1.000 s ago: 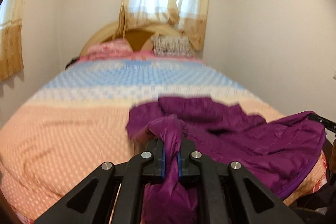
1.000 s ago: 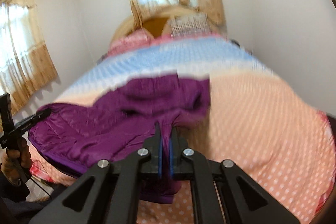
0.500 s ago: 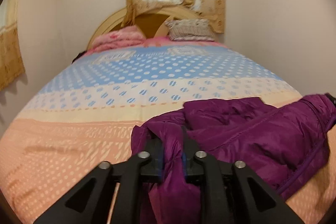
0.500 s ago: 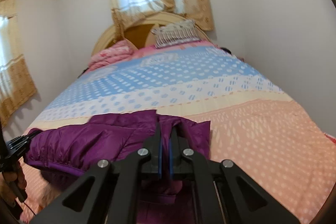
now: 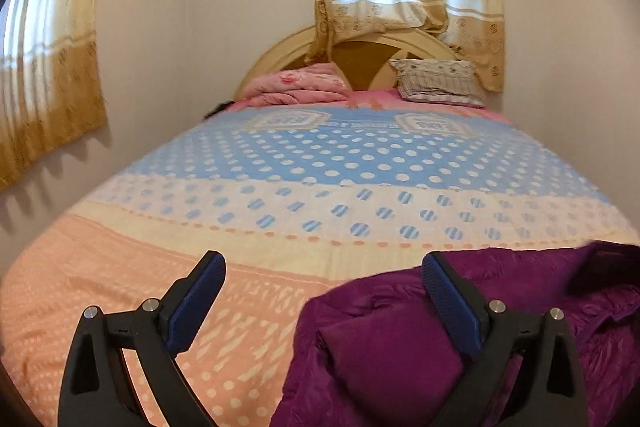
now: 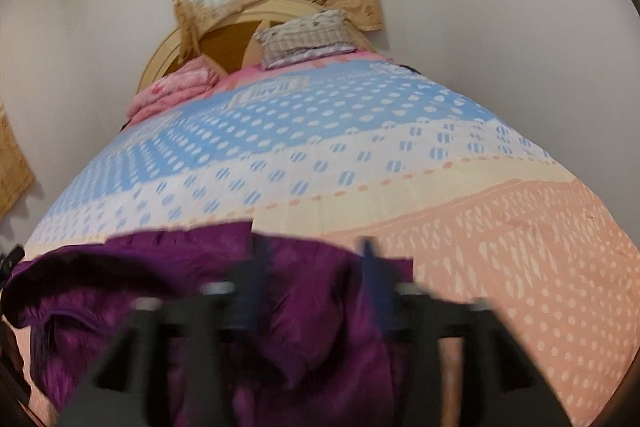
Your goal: Fold large clothes
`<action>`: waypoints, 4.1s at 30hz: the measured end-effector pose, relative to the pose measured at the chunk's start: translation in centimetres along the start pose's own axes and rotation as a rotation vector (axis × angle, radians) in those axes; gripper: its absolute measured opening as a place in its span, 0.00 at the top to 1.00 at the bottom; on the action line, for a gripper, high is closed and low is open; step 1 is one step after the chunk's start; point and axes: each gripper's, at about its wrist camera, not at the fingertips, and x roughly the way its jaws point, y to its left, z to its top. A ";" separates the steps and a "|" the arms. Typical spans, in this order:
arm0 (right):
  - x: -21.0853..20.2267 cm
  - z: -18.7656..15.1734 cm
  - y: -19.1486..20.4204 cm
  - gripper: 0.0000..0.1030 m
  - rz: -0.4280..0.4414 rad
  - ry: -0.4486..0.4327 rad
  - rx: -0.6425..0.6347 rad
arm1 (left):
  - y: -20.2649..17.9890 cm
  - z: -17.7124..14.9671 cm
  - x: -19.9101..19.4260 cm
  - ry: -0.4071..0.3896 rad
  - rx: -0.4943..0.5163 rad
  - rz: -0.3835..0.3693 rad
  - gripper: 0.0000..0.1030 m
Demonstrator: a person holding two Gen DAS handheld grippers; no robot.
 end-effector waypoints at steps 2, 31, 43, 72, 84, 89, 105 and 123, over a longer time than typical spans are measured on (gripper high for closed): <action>-0.7 0.5 0.5 0.30 -0.010 -0.007 0.010 | -0.9 0.2 -0.6 -0.023 0.028 0.057 0.04; 8.0 -5.7 9.9 0.54 -0.060 0.240 -0.327 | -8.1 -5.3 11.0 0.347 0.065 0.052 0.01; 9.5 -6.0 10.4 0.51 -0.106 0.275 -0.357 | -8.4 -5.7 11.3 0.377 0.075 0.078 0.01; 9.1 -8.0 16.0 0.45 -0.135 0.262 -0.375 | -3.6 -6.0 11.8 0.407 -0.093 0.070 0.01; 9.4 -8.4 16.4 0.44 -0.150 0.265 -0.381 | -4.0 -6.2 12.2 0.427 -0.069 0.084 0.01; 9.3 -8.2 16.4 0.43 -0.144 0.285 -0.380 | -3.6 -5.5 11.3 0.442 -0.044 0.081 0.01; 2.4 -13.2 17.0 0.29 -0.136 0.204 -0.433 | -4.4 -9.4 4.6 0.328 -0.007 0.052 0.01; -4.1 -16.7 15.4 0.14 -0.145 0.184 -0.415 | 2.5 -13.5 -2.1 0.371 -0.177 -0.007 0.01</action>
